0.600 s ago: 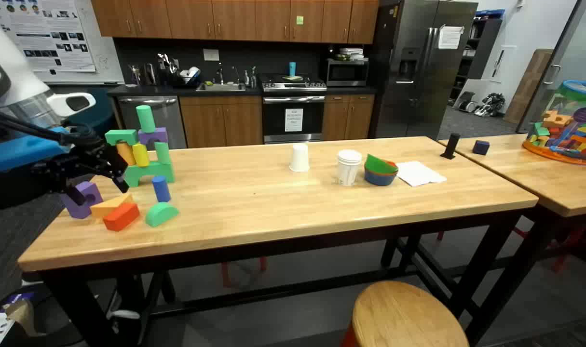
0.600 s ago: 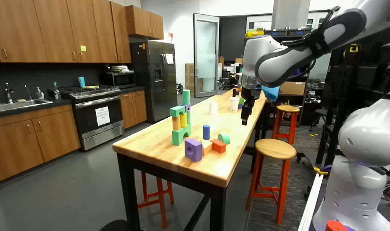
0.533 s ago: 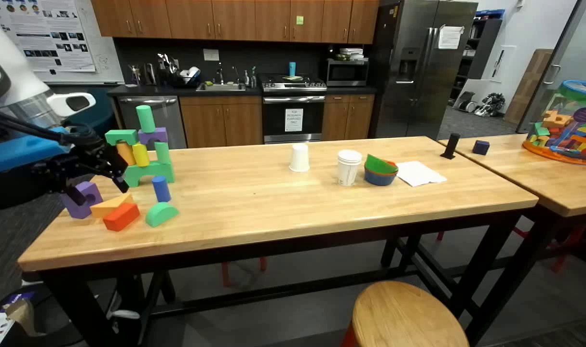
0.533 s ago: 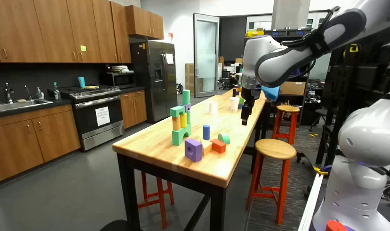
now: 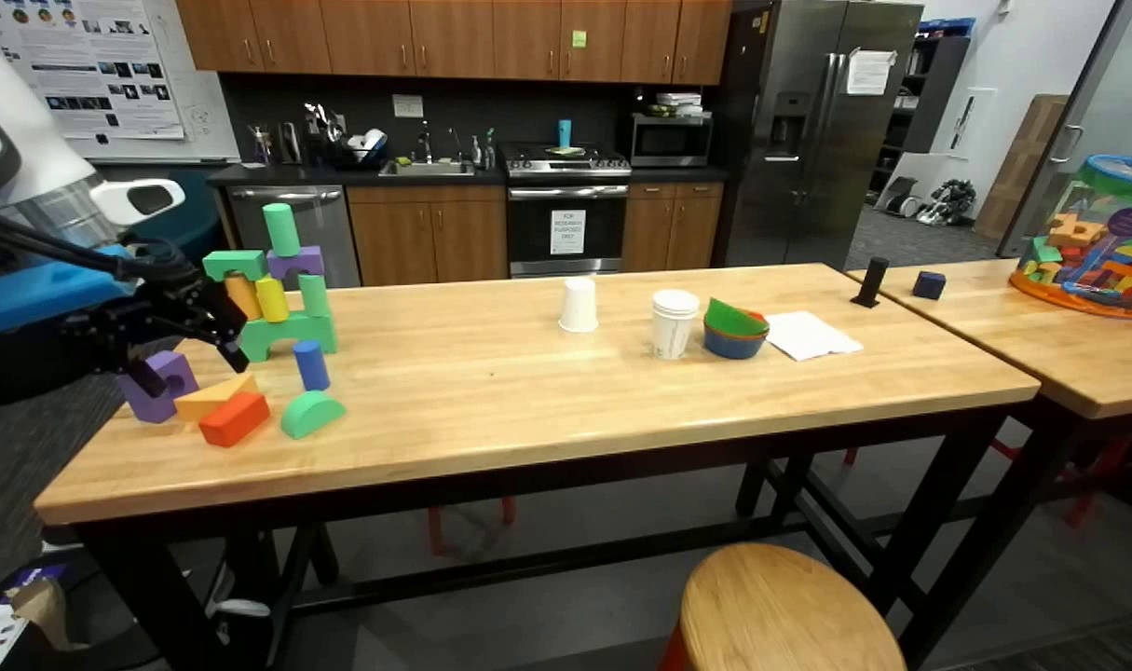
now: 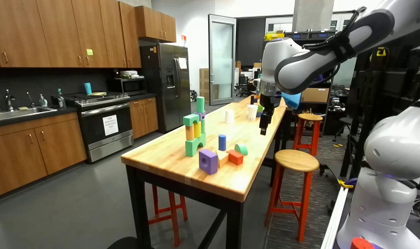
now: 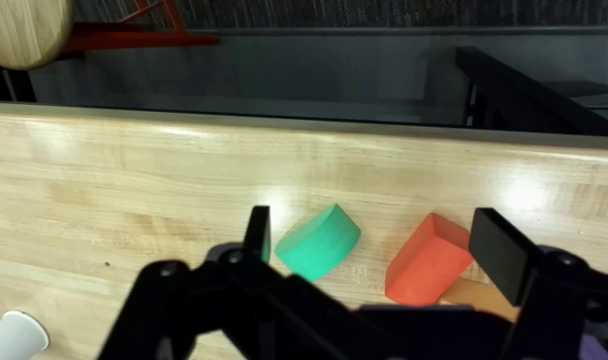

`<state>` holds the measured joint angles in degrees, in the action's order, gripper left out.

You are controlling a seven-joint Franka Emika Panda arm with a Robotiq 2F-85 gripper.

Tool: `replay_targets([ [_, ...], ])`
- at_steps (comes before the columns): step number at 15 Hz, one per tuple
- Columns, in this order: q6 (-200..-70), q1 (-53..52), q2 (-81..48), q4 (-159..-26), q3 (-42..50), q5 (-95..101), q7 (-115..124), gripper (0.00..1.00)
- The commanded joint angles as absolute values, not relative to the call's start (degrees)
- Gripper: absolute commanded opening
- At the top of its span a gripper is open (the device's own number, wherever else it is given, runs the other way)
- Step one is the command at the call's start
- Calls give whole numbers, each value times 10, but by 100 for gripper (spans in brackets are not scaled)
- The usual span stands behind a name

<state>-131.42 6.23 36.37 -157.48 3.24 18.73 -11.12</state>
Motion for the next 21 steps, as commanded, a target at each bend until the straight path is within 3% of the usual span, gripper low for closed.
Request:
replay_targets([
  [1,-1312,60,364,-1574,34,188,-110,100],
  [16,-1325,76,252,-1473,-24,271,-52,100],
  [21,-1286,41,174,-1403,6,204,-94,100],
])
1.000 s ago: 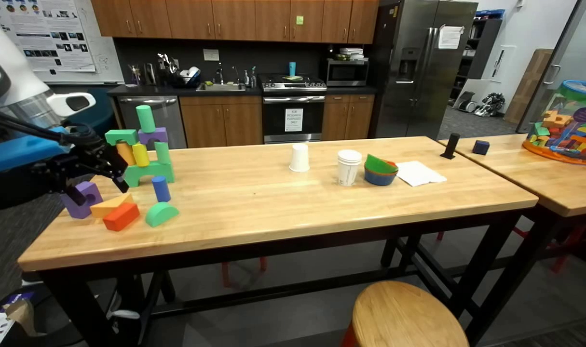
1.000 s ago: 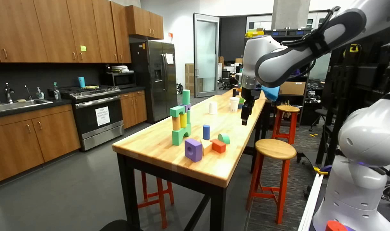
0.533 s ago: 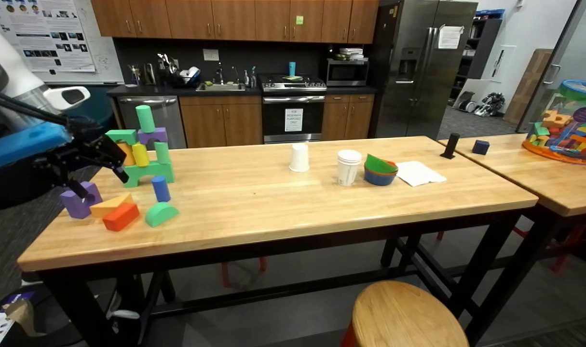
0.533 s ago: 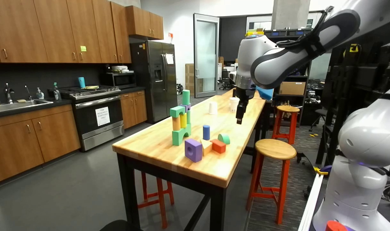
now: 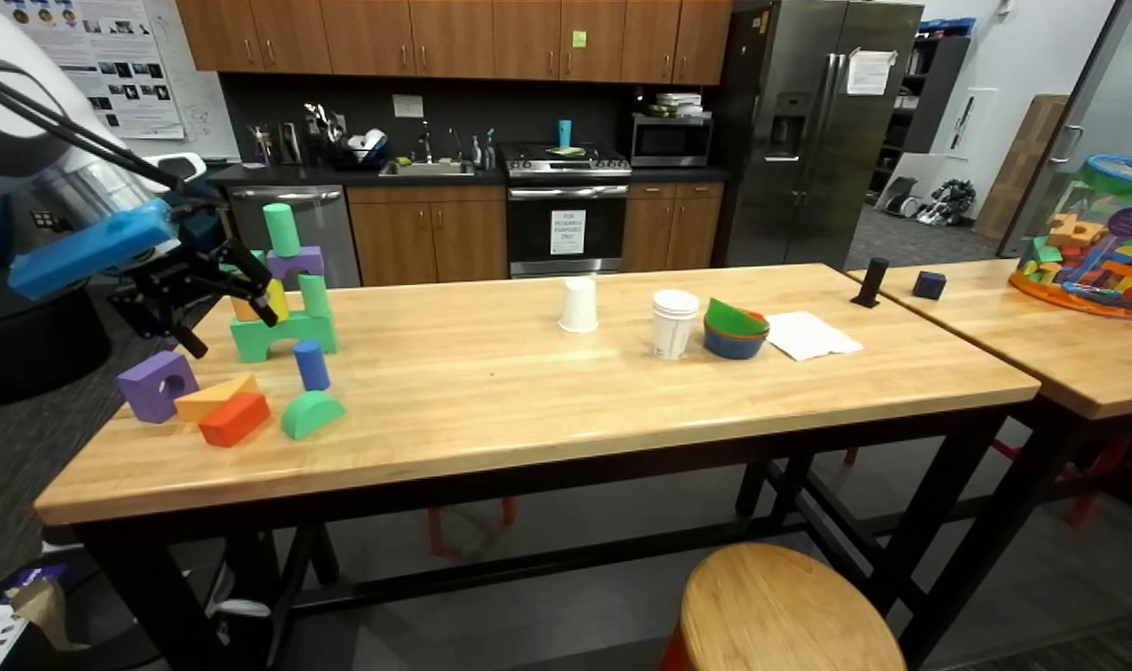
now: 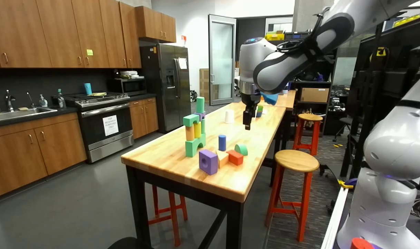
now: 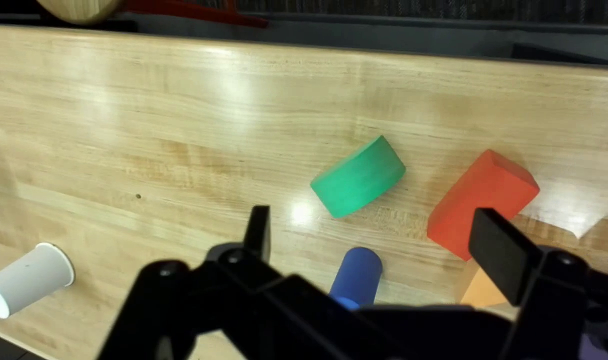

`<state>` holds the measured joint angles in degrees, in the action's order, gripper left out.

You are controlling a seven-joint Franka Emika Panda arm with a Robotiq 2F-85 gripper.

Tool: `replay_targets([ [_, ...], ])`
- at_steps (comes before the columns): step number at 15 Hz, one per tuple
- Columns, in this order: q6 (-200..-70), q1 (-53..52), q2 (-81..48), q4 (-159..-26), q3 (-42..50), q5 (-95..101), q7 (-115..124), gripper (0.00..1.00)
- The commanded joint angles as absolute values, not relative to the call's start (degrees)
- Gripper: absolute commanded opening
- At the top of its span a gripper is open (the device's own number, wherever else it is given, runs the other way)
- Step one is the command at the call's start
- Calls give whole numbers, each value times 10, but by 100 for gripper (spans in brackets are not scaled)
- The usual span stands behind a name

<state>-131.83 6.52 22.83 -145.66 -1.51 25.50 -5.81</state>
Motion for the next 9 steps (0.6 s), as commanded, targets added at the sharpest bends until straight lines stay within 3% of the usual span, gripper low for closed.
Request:
replay_targets([
  [1,-1280,35,161,-1392,12,180,-105,100],
  [9,-1360,32,100,-1342,20,122,-72,100],
])
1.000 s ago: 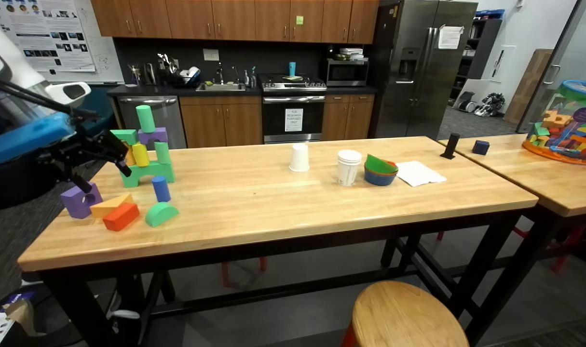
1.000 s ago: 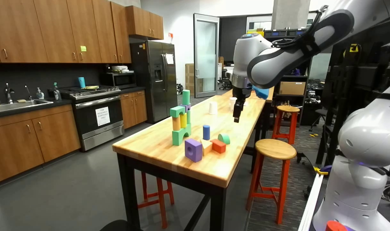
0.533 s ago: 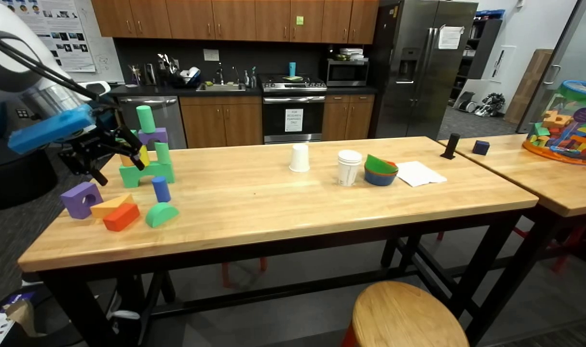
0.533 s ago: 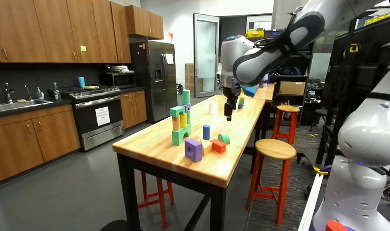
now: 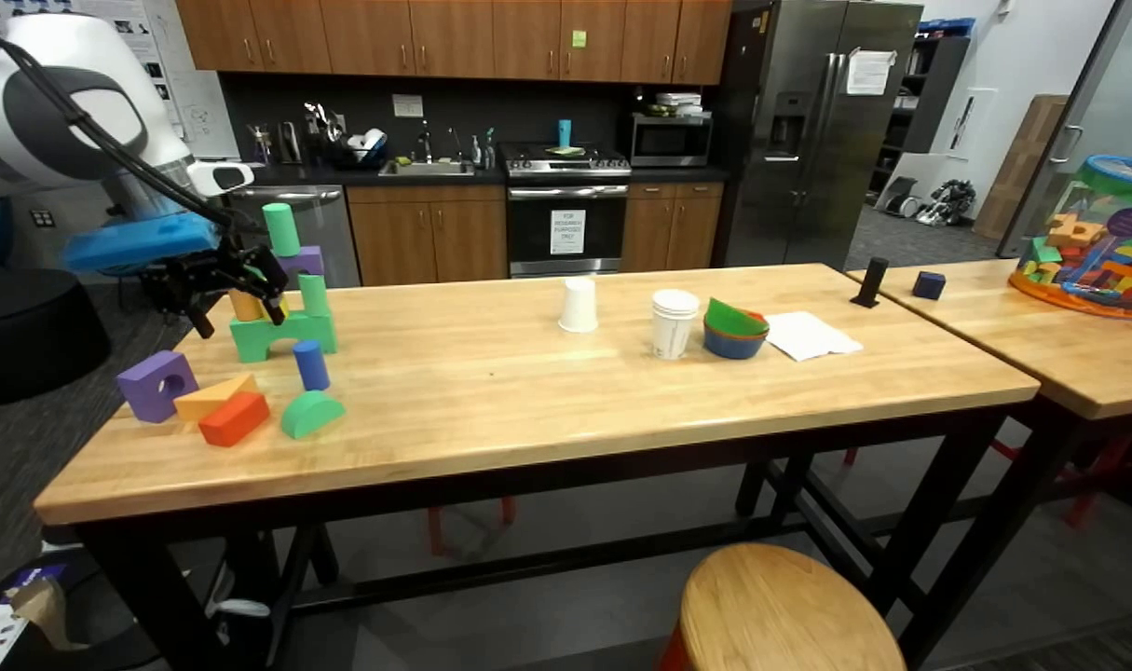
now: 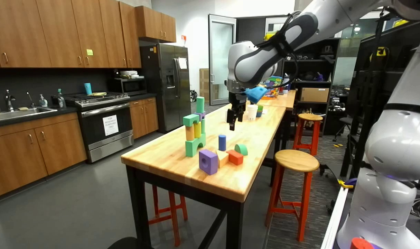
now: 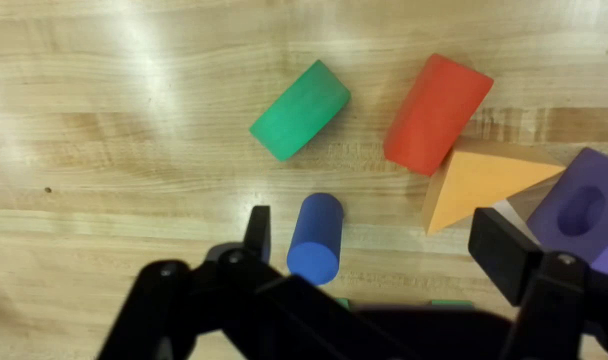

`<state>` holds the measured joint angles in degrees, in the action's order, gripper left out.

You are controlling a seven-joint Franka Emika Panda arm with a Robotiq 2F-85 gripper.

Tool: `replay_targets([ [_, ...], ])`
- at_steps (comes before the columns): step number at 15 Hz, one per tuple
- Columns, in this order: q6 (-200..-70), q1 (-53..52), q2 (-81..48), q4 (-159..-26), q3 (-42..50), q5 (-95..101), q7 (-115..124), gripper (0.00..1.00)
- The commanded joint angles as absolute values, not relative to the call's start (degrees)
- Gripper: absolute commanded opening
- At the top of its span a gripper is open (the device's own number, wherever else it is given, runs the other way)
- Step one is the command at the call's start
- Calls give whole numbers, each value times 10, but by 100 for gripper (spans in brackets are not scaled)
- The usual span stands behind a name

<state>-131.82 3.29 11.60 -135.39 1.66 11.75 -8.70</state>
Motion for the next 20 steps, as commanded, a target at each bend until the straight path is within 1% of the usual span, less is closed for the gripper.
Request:
replay_targets([
  [1,-1379,34,96,-1343,19,130,-66,100],
  [4,-1403,36,81,-1342,18,141,-61,100],
  [11,-1407,36,57,-1342,20,150,-62,100],
  [20,-1412,33,13,-1314,15,231,-35,100],
])
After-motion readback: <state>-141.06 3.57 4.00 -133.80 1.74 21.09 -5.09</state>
